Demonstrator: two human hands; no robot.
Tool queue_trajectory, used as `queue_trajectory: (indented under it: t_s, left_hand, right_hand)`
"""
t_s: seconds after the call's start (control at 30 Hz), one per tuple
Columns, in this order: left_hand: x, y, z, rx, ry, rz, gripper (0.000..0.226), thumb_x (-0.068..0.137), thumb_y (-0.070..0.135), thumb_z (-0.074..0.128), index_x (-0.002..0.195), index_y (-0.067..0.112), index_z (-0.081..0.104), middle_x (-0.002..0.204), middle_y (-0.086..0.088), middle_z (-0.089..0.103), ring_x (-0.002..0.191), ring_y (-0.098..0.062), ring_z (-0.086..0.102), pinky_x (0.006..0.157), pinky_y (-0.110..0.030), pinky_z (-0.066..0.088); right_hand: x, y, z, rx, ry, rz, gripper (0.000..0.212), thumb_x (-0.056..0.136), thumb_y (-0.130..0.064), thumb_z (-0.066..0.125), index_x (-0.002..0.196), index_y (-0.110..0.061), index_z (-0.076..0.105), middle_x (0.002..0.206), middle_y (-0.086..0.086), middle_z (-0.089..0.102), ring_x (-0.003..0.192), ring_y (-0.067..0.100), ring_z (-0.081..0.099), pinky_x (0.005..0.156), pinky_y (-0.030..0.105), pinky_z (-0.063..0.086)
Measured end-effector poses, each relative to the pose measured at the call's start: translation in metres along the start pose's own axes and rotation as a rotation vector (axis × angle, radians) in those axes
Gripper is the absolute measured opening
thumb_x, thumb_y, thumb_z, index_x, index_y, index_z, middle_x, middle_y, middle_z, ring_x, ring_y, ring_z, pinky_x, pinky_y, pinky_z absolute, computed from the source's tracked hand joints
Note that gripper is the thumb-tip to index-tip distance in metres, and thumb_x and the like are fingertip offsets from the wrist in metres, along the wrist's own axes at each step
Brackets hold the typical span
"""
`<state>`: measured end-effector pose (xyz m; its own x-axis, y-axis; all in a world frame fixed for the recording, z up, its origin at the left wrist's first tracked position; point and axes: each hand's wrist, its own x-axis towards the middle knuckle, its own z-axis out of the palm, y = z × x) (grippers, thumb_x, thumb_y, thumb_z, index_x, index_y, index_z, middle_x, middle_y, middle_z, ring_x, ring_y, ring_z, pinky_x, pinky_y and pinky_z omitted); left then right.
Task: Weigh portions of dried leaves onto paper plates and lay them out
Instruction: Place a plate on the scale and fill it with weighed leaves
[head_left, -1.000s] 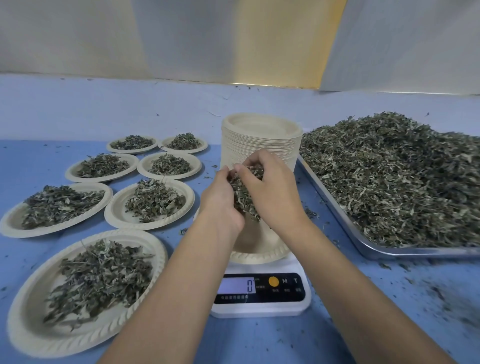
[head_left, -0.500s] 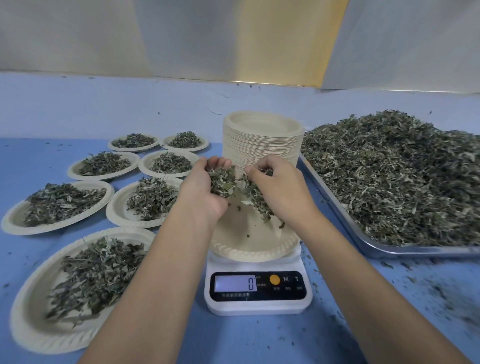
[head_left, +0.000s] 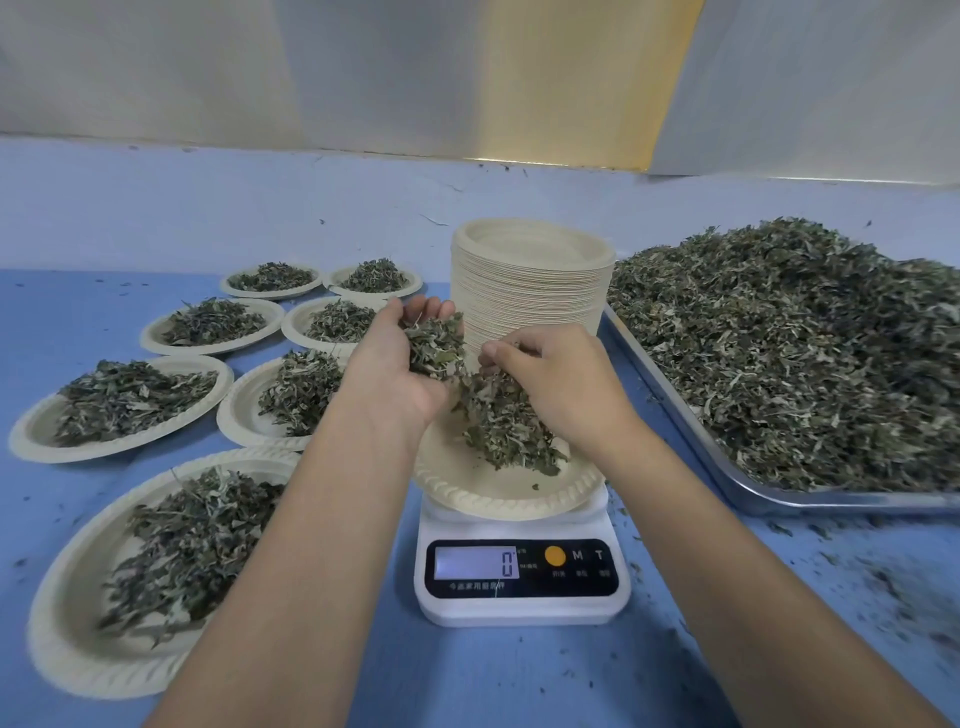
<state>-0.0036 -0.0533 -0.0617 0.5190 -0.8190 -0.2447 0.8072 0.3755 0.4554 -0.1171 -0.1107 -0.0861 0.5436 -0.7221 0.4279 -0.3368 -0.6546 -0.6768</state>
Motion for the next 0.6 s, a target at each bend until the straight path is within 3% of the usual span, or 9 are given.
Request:
queue_trajectory:
  t_s: [0.1,0.23,0.37,0.47,0.6]
  left_hand:
    - [0.001,0.0,-0.001,-0.001,-0.004,0.01,0.041,0.103,0.026,0.035,0.067,0.011,0.048,0.044,-0.001,0.054,0.041,-0.011,0.054,0.049,-0.018,0.05]
    - [0.002,0.002,-0.003,0.015,0.007,0.015,0.04,0.102,0.026,0.037,0.067,0.012,0.049,0.045,0.0,0.055,0.04,-0.012,0.056,0.043,-0.018,0.05]
    - [0.004,0.002,-0.004,0.021,0.018,0.022,0.041,0.103,0.027,0.036,0.067,0.012,0.049,0.046,0.0,0.056,0.043,-0.011,0.056,0.052,-0.019,0.05]
    - [0.004,0.002,-0.005,0.018,0.031,0.016,0.04,0.102,0.028,0.037,0.068,0.012,0.05,0.047,0.0,0.057,0.043,-0.011,0.057,0.052,-0.019,0.05]
    - [0.004,0.0,-0.006,0.004,0.039,0.013,0.04,0.102,0.028,0.038,0.068,0.011,0.051,0.047,-0.001,0.057,0.044,-0.011,0.057,0.053,-0.02,0.05]
  right_hand:
    - [0.001,-0.001,-0.001,0.08,0.047,0.0,0.029,0.093,-0.025,0.059,0.084,-0.003,0.075,0.082,0.009,0.072,0.073,0.017,0.061,0.07,0.026,0.046]
    - [0.001,-0.004,0.0,0.225,0.102,0.011,0.017,0.093,-0.021,0.06,0.088,-0.014,0.075,0.086,-0.006,0.073,0.082,0.003,0.063,0.074,0.014,0.045]
    - [0.002,-0.003,0.002,0.313,0.127,0.032,0.016,0.093,-0.014,0.058,0.086,-0.022,0.071,0.088,-0.004,0.073,0.09,0.01,0.067,0.089,0.029,0.051]
    - [0.003,-0.005,0.001,0.455,0.149,0.049,0.022,0.094,-0.005,0.054,0.087,-0.021,0.068,0.088,0.0,0.072,0.088,0.014,0.07,0.091,0.037,0.053]
    - [0.003,-0.01,-0.005,0.681,0.21,0.052,0.019,0.095,-0.001,0.052,0.092,-0.011,0.068,0.087,0.001,0.072,0.081,0.009,0.071,0.083,0.024,0.055]
